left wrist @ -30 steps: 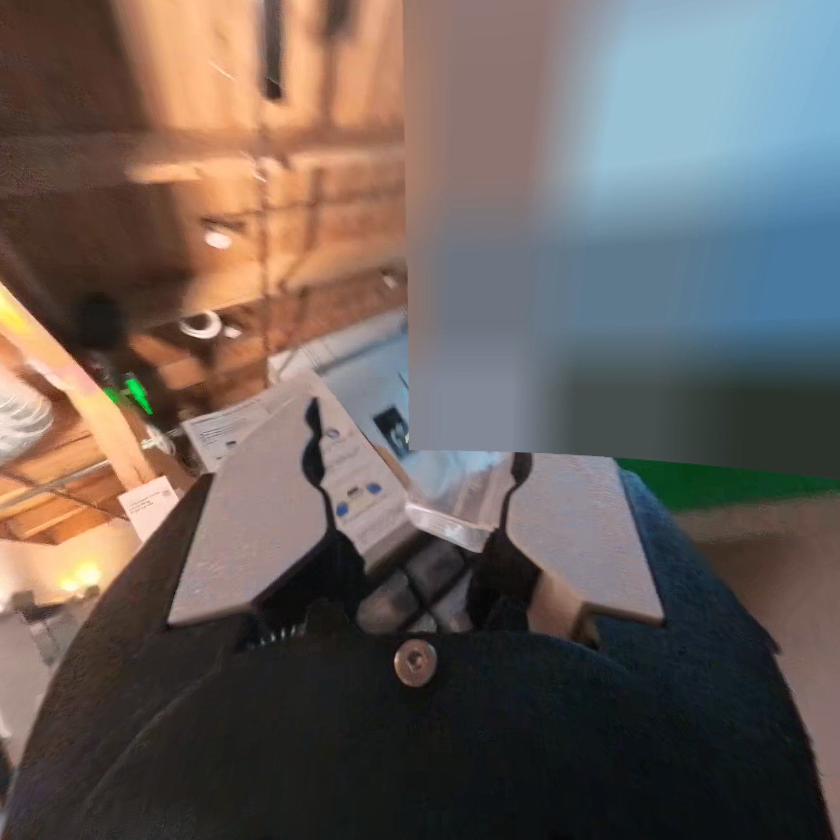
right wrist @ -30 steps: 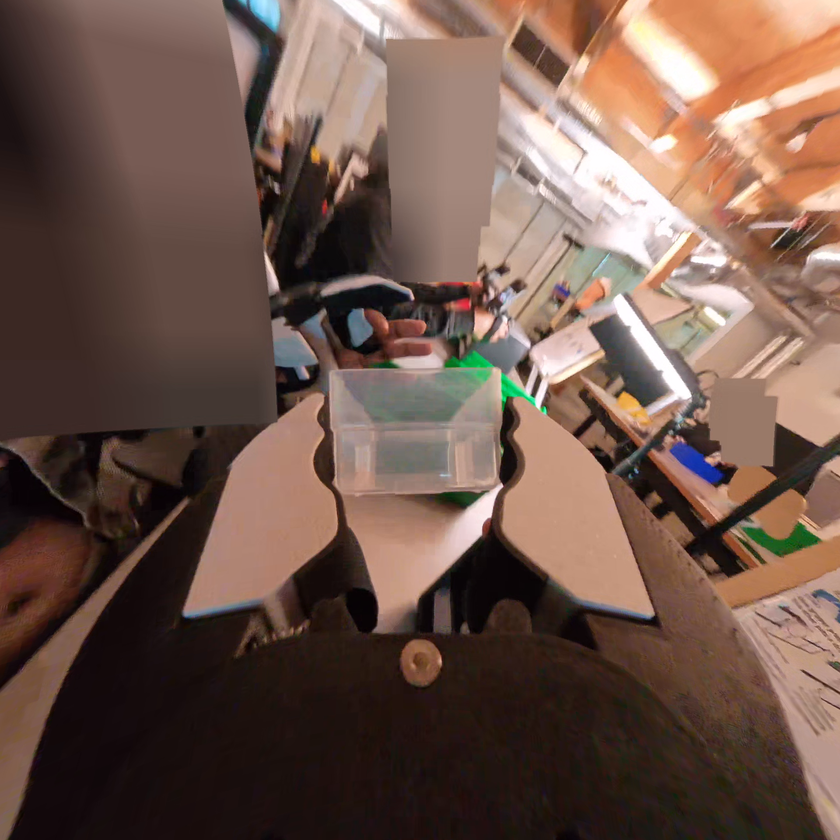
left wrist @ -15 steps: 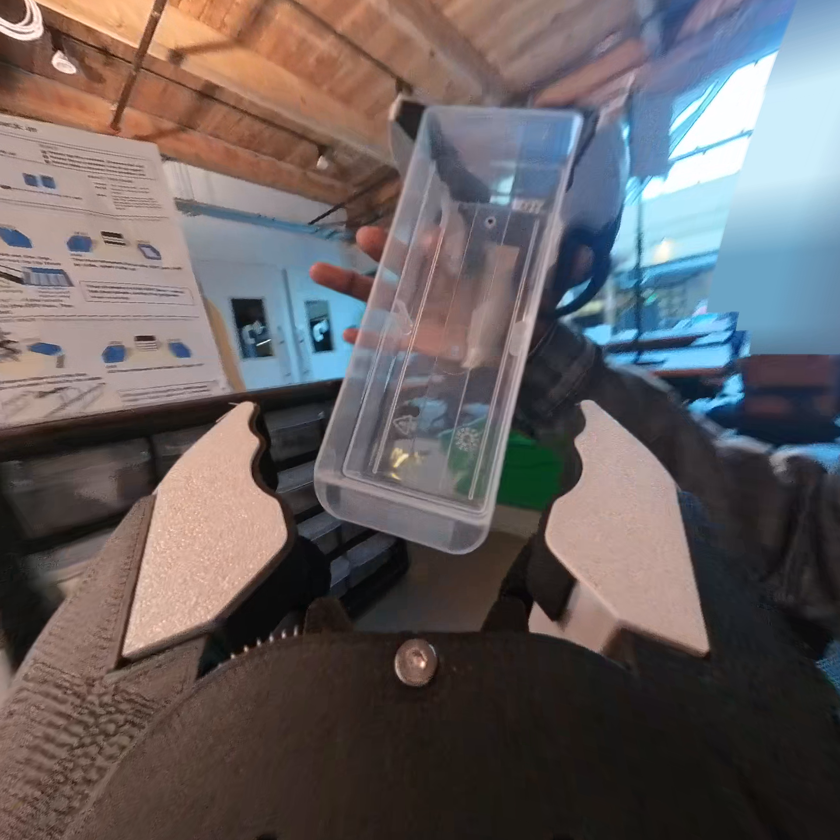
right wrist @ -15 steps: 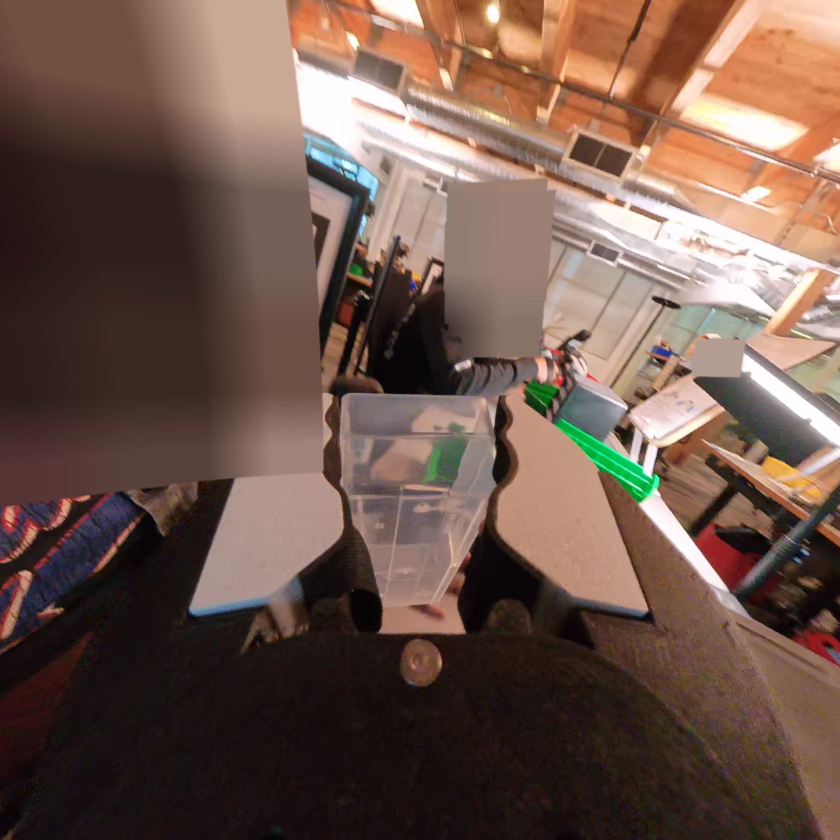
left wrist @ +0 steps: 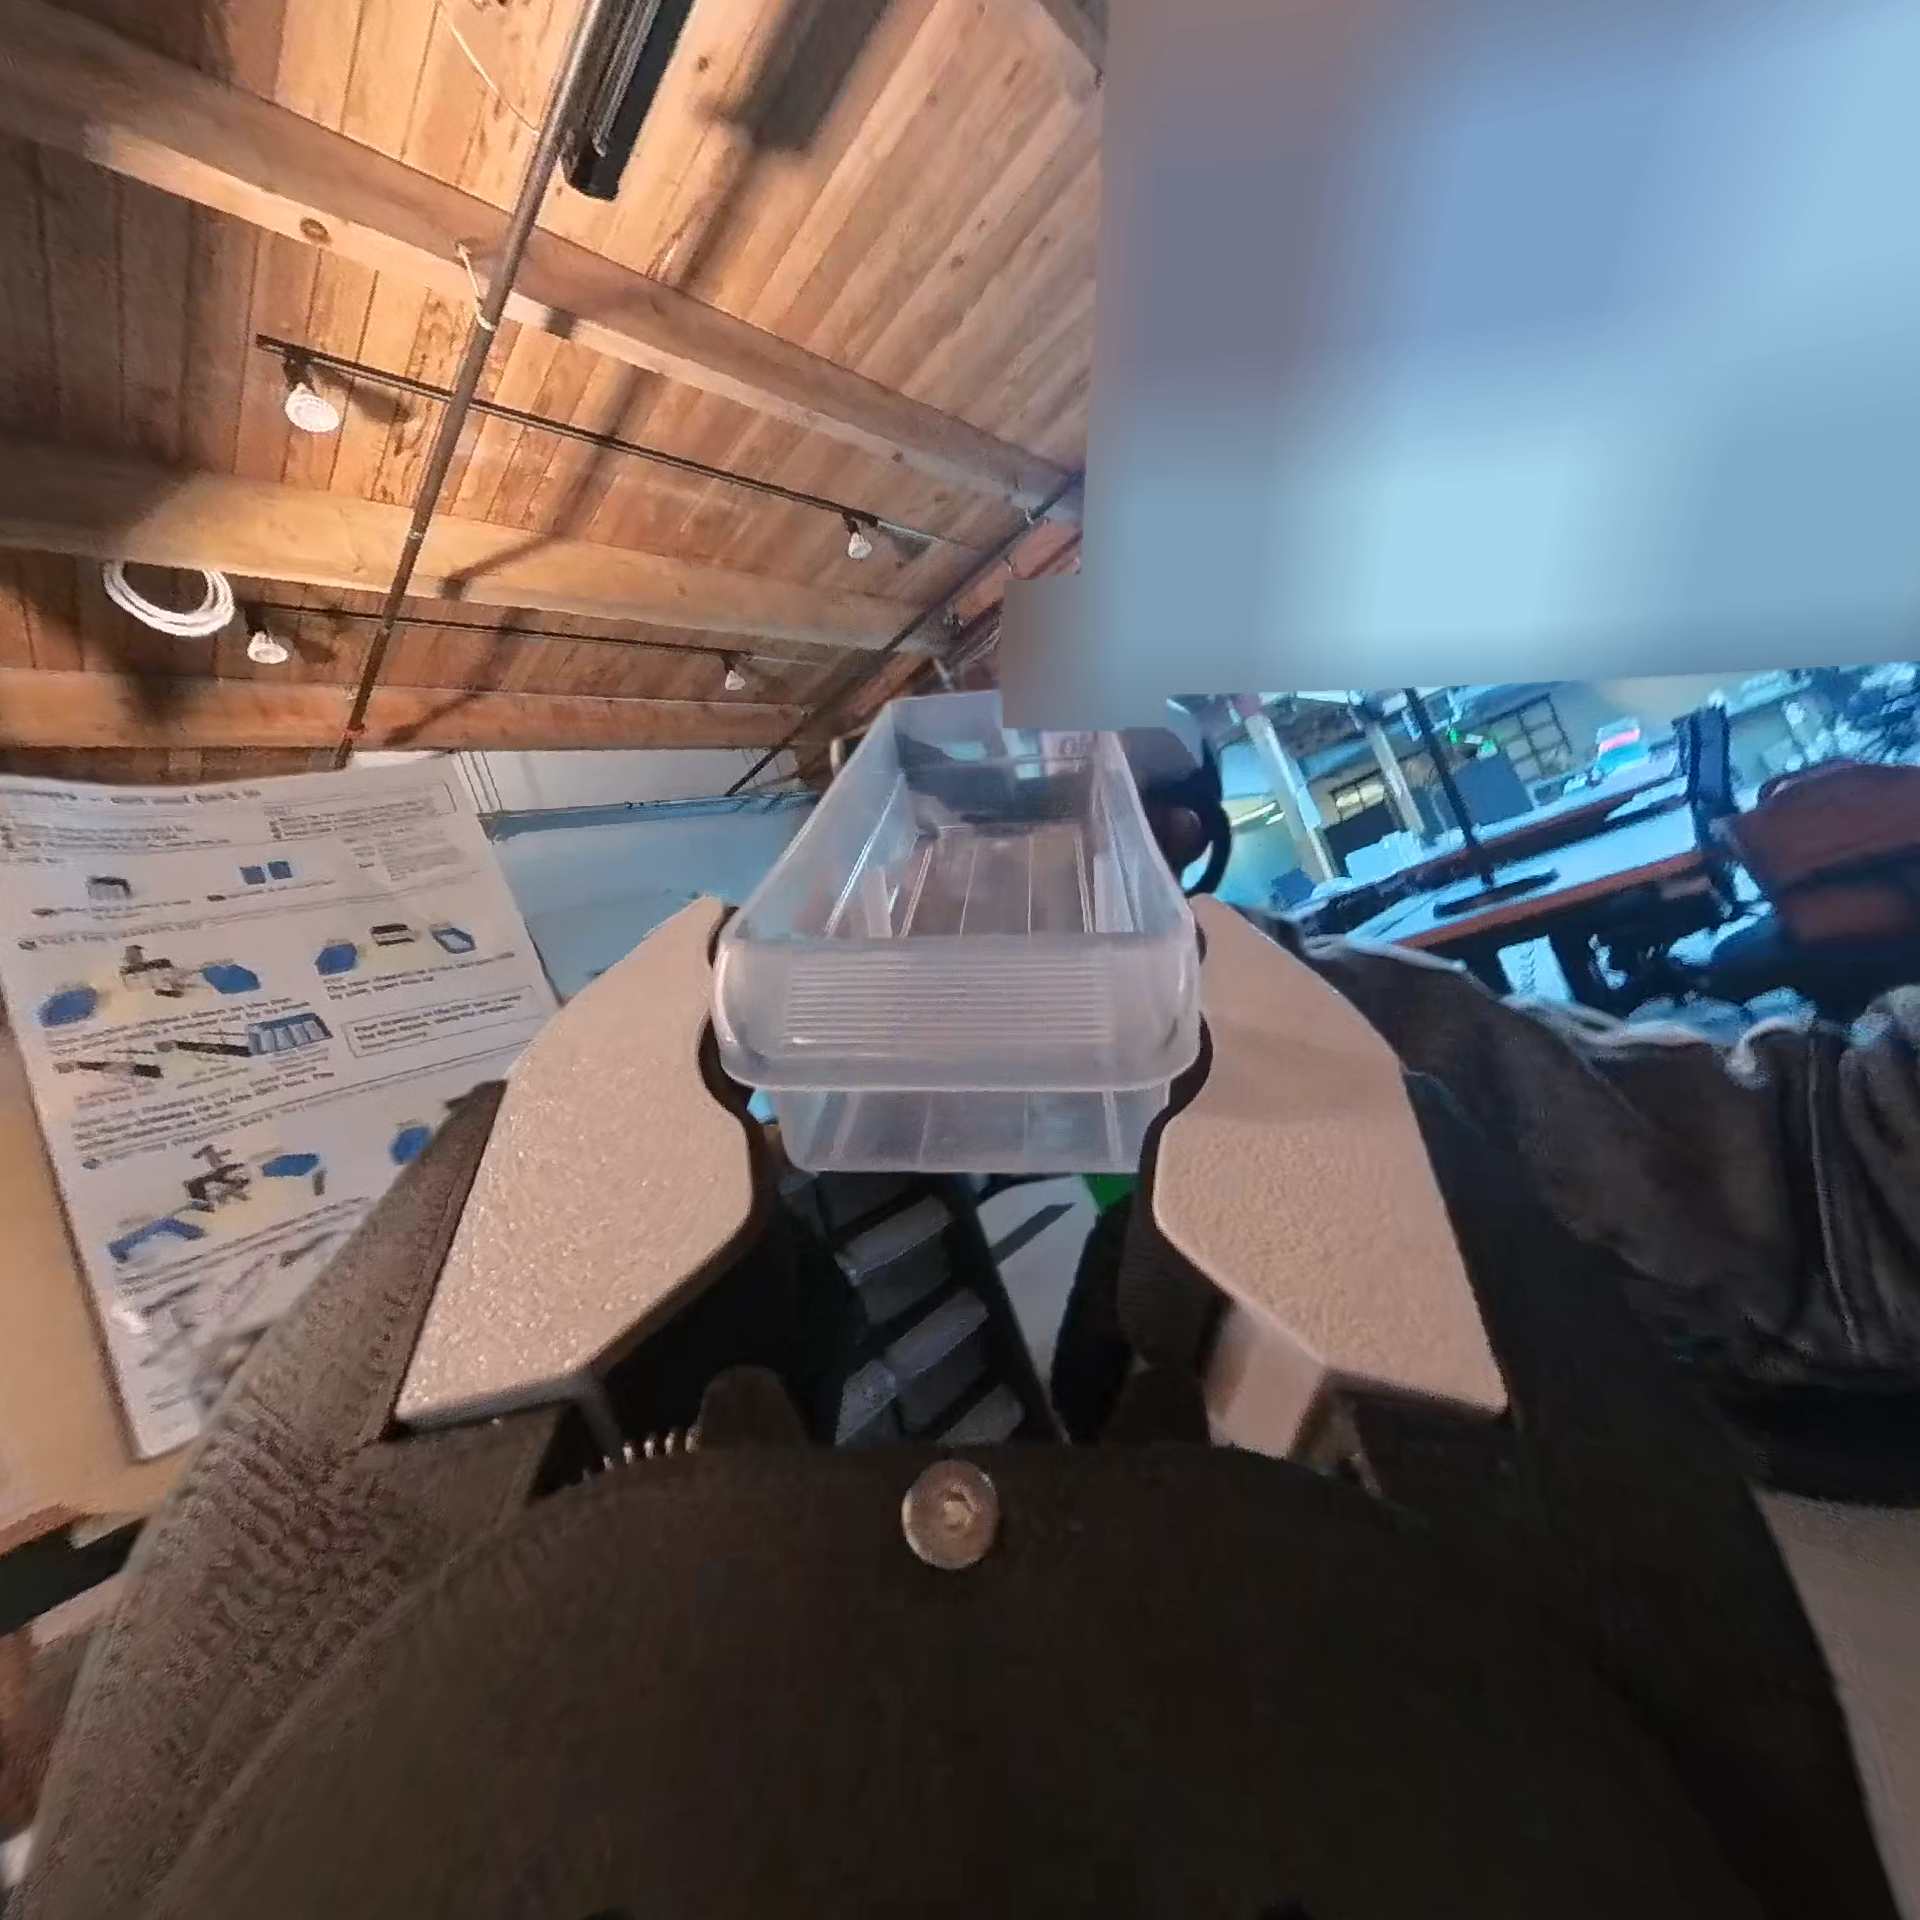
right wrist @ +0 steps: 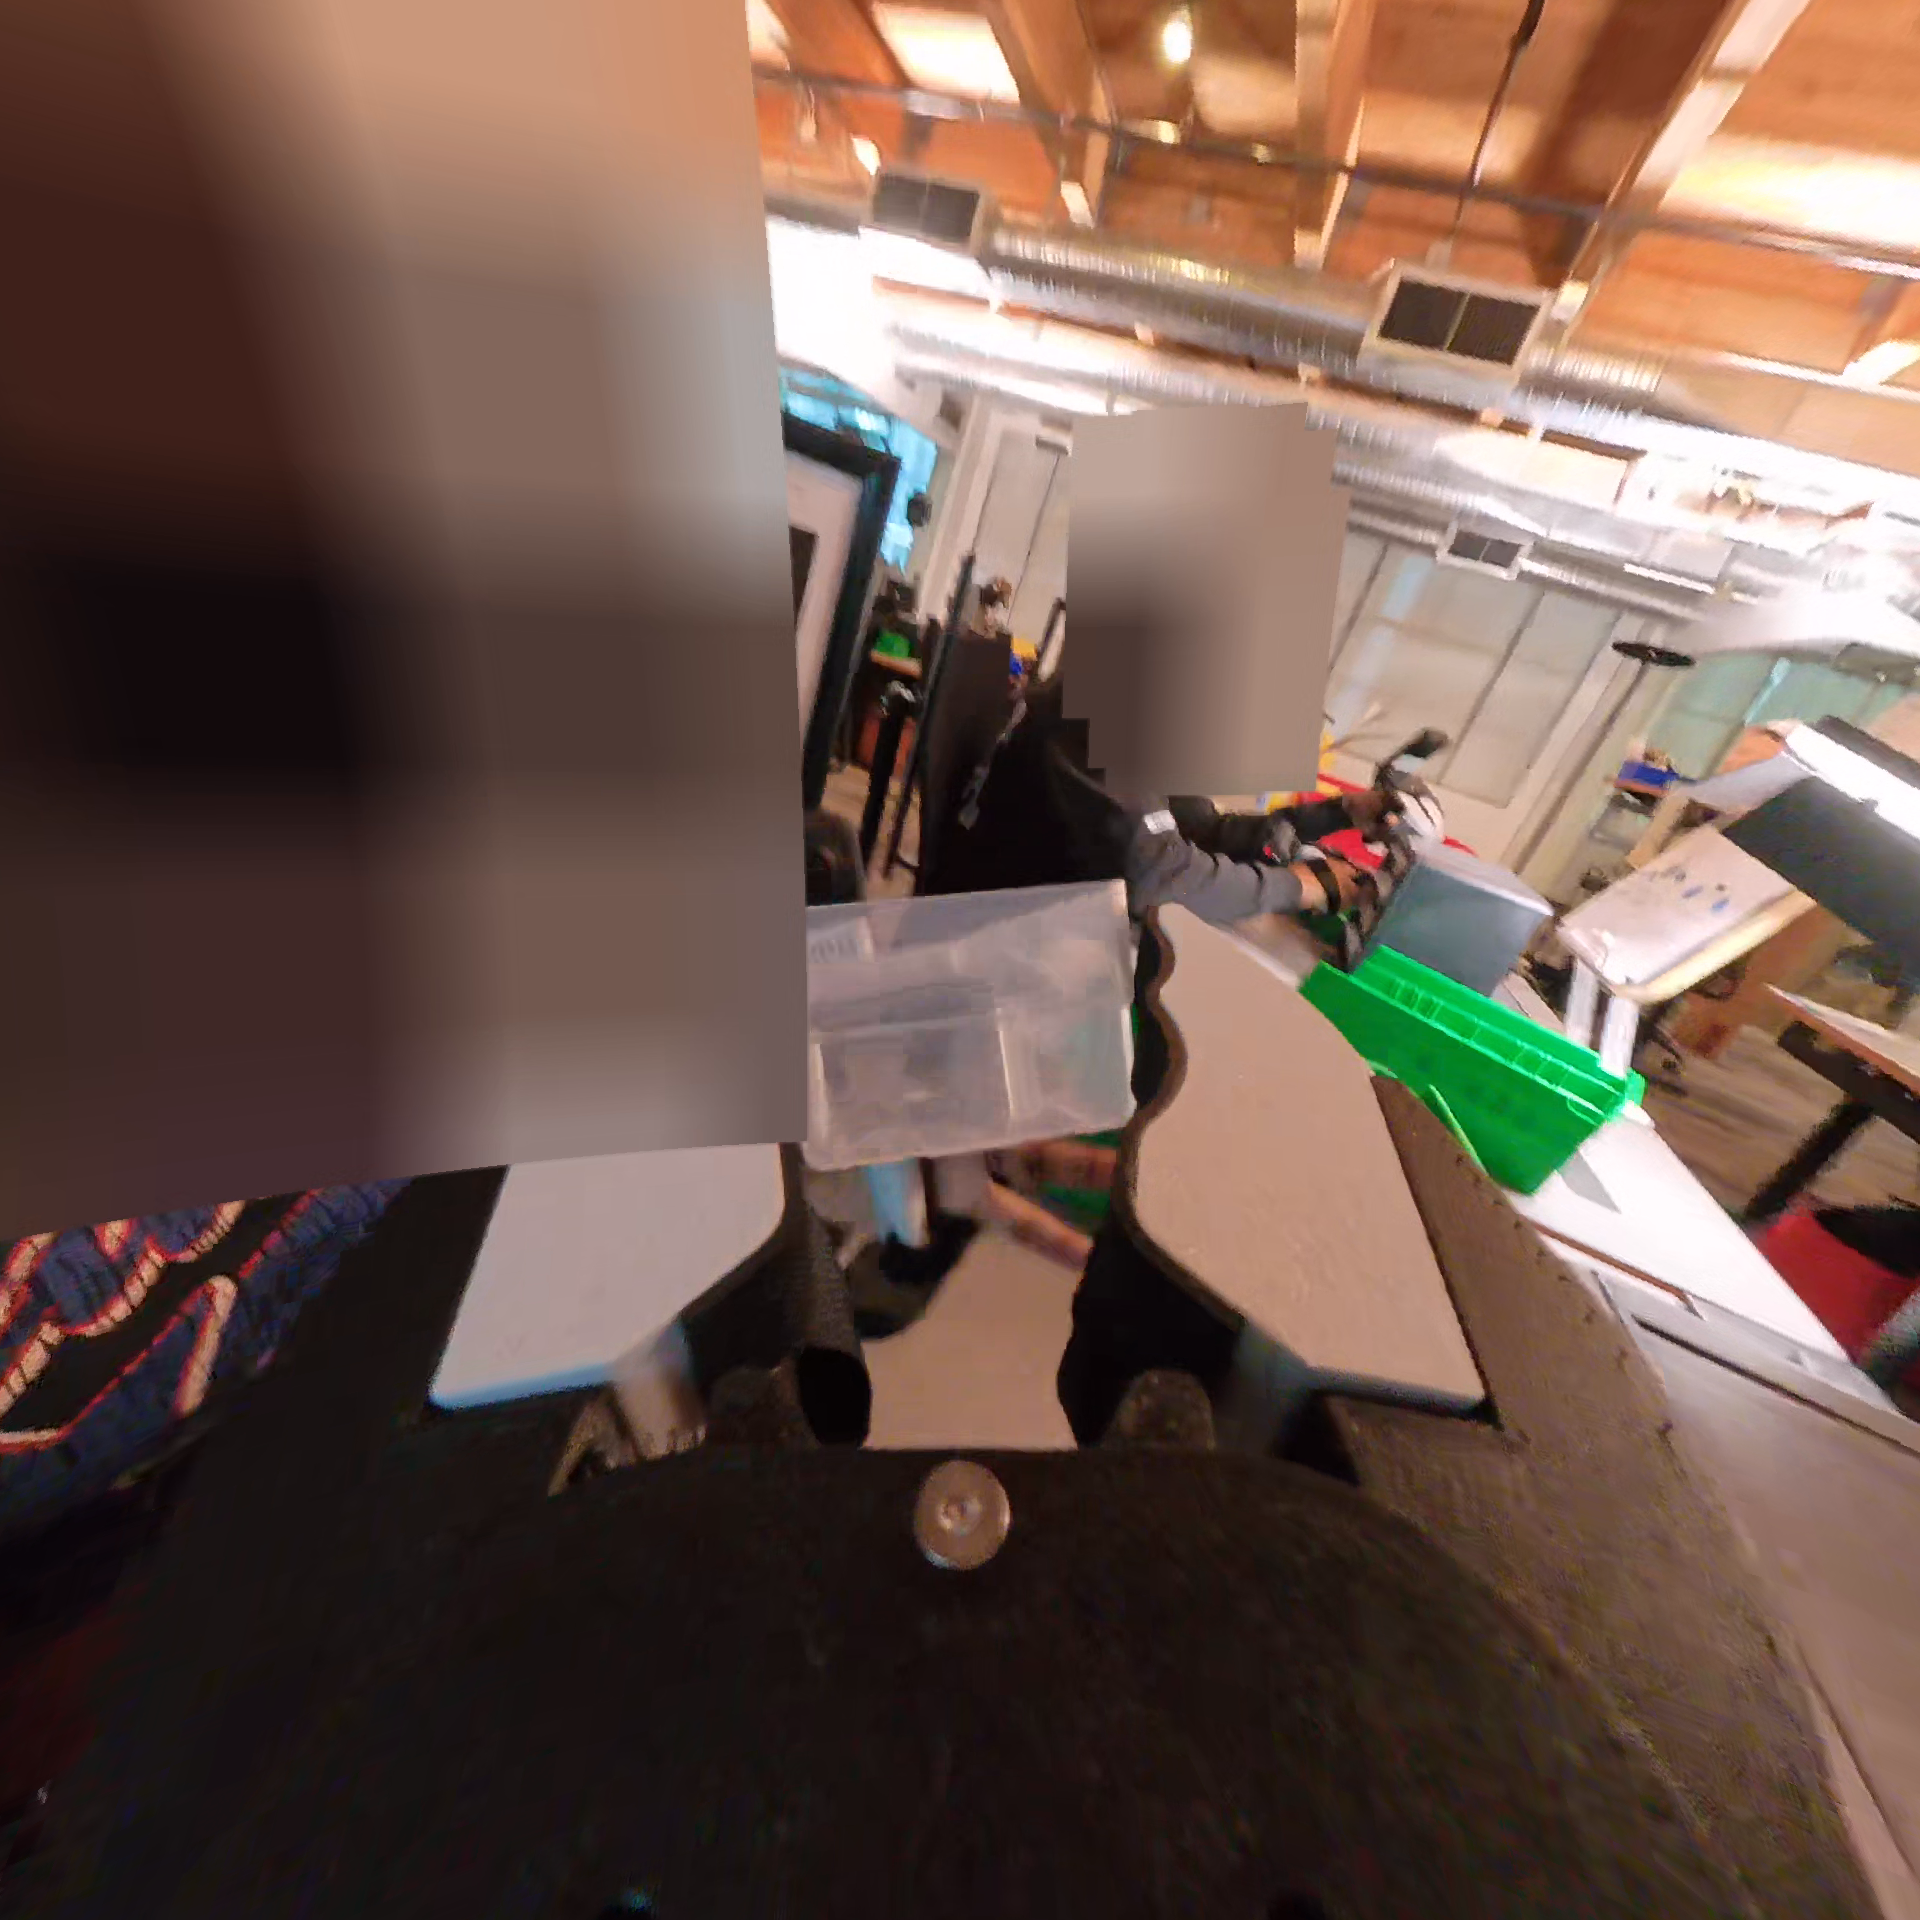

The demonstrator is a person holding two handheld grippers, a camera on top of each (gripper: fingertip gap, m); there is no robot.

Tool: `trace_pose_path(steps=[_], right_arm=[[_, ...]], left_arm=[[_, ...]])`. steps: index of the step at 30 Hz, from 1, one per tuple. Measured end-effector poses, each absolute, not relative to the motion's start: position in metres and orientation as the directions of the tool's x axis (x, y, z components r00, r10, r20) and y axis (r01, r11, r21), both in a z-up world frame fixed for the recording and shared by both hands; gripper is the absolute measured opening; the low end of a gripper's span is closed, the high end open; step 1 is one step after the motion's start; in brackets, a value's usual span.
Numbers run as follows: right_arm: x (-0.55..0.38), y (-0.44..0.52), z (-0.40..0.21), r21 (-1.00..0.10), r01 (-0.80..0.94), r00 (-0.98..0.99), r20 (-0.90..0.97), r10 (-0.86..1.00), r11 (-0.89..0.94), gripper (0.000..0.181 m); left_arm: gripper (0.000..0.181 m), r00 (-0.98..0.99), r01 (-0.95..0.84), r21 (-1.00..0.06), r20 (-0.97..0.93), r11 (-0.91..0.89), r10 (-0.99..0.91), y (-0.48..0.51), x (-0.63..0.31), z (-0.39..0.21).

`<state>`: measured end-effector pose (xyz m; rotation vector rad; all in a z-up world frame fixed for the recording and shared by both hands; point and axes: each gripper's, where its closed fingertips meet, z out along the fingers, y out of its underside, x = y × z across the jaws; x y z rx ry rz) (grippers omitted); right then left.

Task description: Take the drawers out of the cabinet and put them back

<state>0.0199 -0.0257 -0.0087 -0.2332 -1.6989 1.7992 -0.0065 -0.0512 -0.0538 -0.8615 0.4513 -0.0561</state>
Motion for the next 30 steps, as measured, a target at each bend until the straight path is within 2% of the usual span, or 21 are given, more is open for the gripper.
trace_pose_path(steps=[1,4,7,9,11,12,13,17,18,19,20,24,26,28,30], right_arm=[[0.016,-0.023,-0.013,-0.941,-0.323,-0.747,0.321,0.582,0.105,0.07],[0.004,-0.012,-0.031,-0.901,-0.269,-0.625,0.433,0.65,0.342,0.085],[-0.006,0.0,-0.036,-0.777,-0.201,-0.442,0.615,0.653,0.597,0.102],[-0.013,0.009,-0.016,-0.6,-0.213,-0.177,0.8,0.573,0.771,0.105],[-0.013,0.006,0.009,-0.27,-0.211,0.16,0.939,0.306,0.939,0.104],[-0.013,-0.001,0.013,-0.112,-0.186,0.269,0.95,0.16,0.976,0.099],[-0.018,-0.006,0.009,-0.015,-0.15,0.307,0.95,0.061,0.989,0.097],[-0.044,-0.011,-0.012,0.172,-0.028,0.323,0.934,-0.154,0.985,0.093],[-0.048,-0.014,-0.016,0.217,-0.013,0.329,0.923,-0.201,0.976,0.082],[-0.048,-0.016,-0.014,0.257,0.013,0.364,0.899,-0.244,0.966,0.063],[-0.048,-0.017,-0.012,0.279,0.045,0.392,0.878,-0.274,0.959,0.051],[-0.047,-0.015,-0.014,0.232,0.02,0.345,0.911,-0.224,0.973,0.048],[-0.047,-0.012,-0.015,0.166,0.0,0.3,0.941,-0.158,0.986,0.047],[-0.048,-0.003,-0.022,0.098,0.0,0.222,0.97,-0.095,0.995,0.047],[-0.05,0.008,-0.028,0.053,0.022,0.161,0.985,-0.056,0.998,0.047]], left_arm=[[0.078,0.899,-0.168,-0.737,-0.388,0.655,-0.206,-0.053,-0.009,-0.052],[0.078,0.872,-0.298,-0.726,-0.472,0.62,-0.133,-0.057,-0.017,-0.05],[0.077,0.828,-0.481,-0.705,-0.561,0.521,0.005,-0.054,-0.035,-0.048],[0.077,0.851,-0.495,-0.738,-0.519,0.458,0.083,-0.052,-0.053,-0.041],[0.078,0.909,-0.403,-0.799,-0.407,0.446,0.093,-0.052,-0.065,-0.031],[0.078,0.933,-0.348,-0.825,-0.353,0.444,0.075,-0.052,-0.067,-0.027],[0.078,0.951,-0.297,-0.85,-0.305,0.434,0.054,-0.05,-0.067,-0.024],[0.078,0.962,-0.238,-0.891,-0.271,0.385,-0.032,-0.045,-0.053,-0.019],[0.078,0.961,-0.236,-0.901,-0.272,0.364,-0.051,-0.043,-0.049,-0.02],[0.078,0.96,-0.237,-0.907,-0.274,0.348,-0.06,-0.042,-0.048,-0.02],[0.078,0.955,-0.254,-0.901,-0.292,0.351,-0.057,-0.042,-0.047,-0.019],[0.08,0.921,-0.317,-0.873,-0.377,0.372,-0.099,-0.043,-0.04,-0.02],[0.085,0.848,-0.474,-0.796,-0.527,0.377,-0.047,-0.047,-0.039,-0.024],[0.089,0.635,-0.756,-0.572,-0.759,0.317,0.146,-0.052,-0.05,-0.027],[0.089,0.365,-0.93,-0.337,-0.892,0.146,0.266,-0.054,-0.064,-0.031]])
